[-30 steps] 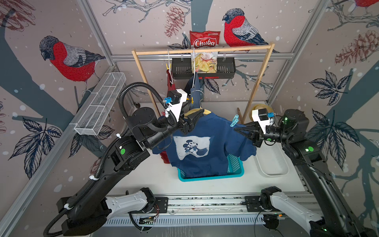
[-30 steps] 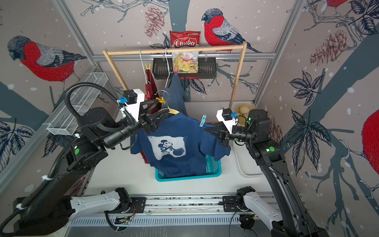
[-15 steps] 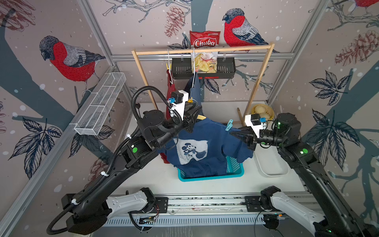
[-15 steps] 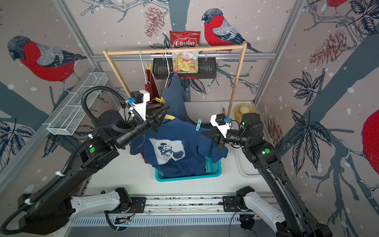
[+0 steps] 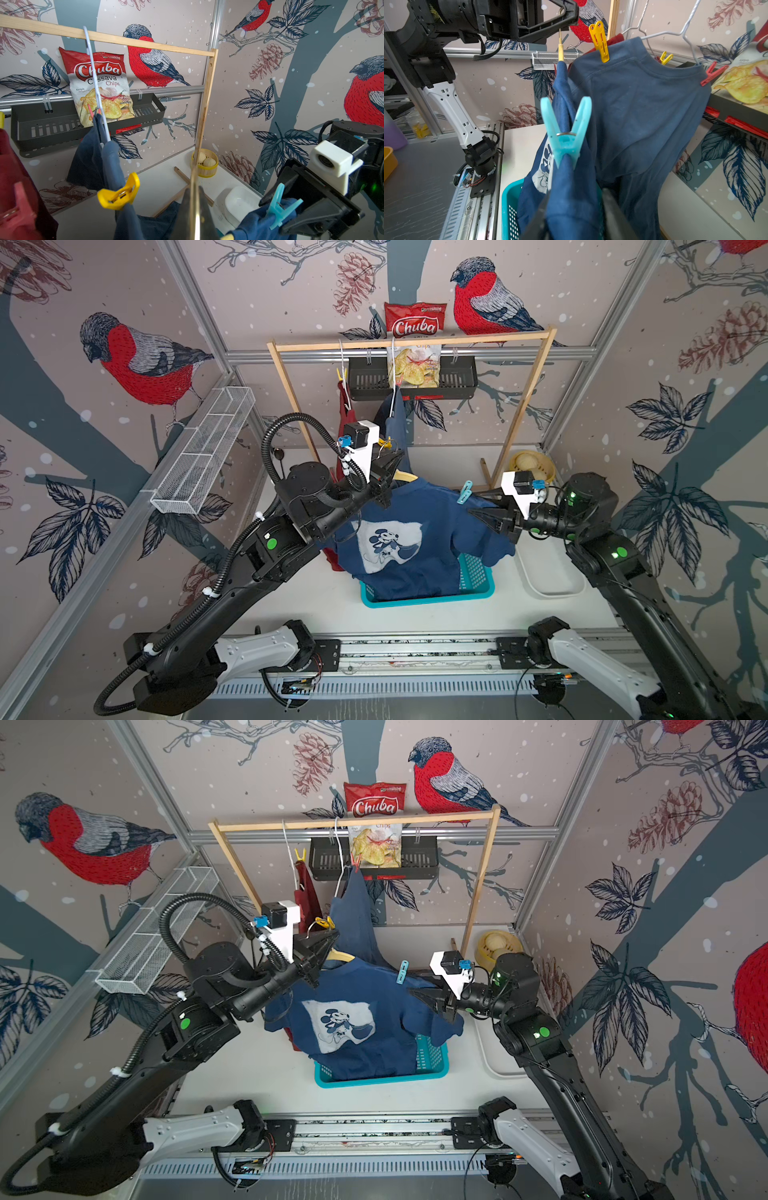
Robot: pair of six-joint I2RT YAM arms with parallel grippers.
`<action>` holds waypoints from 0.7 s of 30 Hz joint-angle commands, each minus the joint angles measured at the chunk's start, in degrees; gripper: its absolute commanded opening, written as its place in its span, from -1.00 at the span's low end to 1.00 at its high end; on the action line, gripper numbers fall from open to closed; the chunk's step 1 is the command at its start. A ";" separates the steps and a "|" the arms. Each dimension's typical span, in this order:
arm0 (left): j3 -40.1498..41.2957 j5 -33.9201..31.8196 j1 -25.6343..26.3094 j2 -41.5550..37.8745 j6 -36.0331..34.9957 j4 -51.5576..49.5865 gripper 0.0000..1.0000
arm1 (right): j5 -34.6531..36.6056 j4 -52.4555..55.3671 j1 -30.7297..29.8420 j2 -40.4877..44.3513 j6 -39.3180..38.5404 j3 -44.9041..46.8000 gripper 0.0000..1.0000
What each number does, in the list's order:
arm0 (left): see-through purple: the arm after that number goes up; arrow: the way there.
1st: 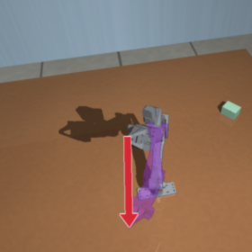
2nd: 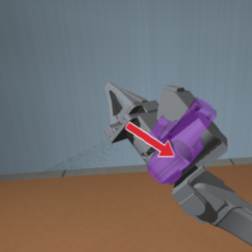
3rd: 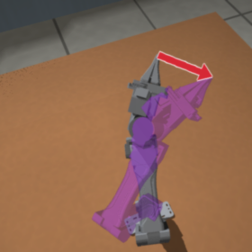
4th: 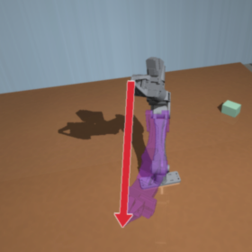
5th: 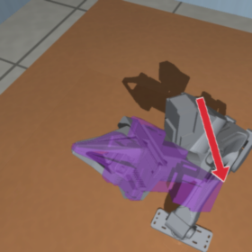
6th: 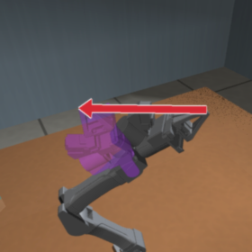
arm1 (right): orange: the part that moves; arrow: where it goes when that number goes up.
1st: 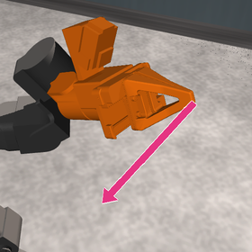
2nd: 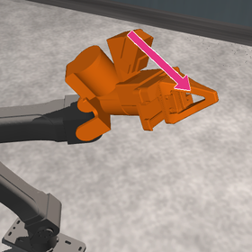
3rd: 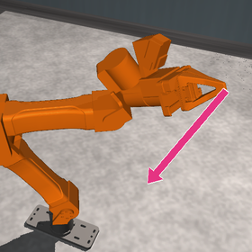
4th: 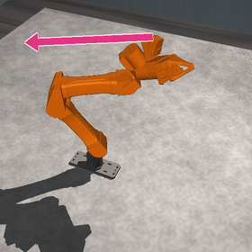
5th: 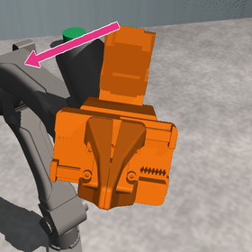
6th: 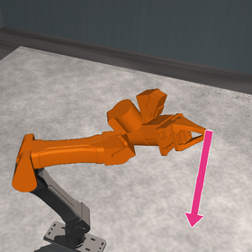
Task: Remove the clothespins securing t-shirts to the hanger
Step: Pick up the hanger from the clothes rail, then remove the clothespin from the hanger.
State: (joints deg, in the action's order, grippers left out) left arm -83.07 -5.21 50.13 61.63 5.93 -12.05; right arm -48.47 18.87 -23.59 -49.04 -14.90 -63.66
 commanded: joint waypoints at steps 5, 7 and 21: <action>-4.60 3.53 -0.10 1.84 -3.38 0.04 -1.00 | 1.36 -2.45 -0.10 1.57 3.86 -1.58 0.35; -5.20 3.87 -0.03 2.25 -3.38 -0.39 -1.00 | 1.68 -1.94 -0.06 1.46 4.62 -2.42 0.40; -7.55 5.72 -0.09 5.69 -4.44 -6.26 -1.00 | 6.20 1.15 -0.14 -2.85 2.12 -2.29 0.66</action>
State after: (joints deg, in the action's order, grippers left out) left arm -89.82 -0.23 50.13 66.61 2.26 -17.82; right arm -44.99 18.63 -23.59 -50.57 -10.52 -67.20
